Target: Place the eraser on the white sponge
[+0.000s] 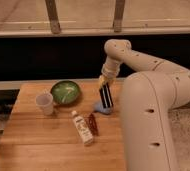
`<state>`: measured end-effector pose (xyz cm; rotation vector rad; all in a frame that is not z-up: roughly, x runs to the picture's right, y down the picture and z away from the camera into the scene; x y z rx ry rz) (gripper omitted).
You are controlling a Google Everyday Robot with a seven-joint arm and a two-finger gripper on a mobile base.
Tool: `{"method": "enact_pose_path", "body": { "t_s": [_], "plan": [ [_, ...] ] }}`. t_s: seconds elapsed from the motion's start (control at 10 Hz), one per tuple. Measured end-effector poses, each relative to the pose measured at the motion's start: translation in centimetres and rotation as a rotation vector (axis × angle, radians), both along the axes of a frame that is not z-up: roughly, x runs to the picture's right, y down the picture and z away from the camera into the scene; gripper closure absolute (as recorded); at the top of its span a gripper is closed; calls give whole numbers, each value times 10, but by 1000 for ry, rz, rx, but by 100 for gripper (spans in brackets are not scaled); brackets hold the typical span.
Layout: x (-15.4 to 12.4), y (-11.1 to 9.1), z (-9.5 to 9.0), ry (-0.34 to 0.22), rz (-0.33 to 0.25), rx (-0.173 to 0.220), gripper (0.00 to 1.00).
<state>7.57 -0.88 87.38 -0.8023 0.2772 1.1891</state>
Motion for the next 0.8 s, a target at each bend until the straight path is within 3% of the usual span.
{"method": "enact_pose_path", "body": {
  "t_s": [0.2,0.5,0.8],
  "plan": [
    [-6,8,14,-10,19,-32,100],
    [-10,25,36,-17,58,-111,100],
    [-7,39,46,0,89,-162,100]
  ]
}}
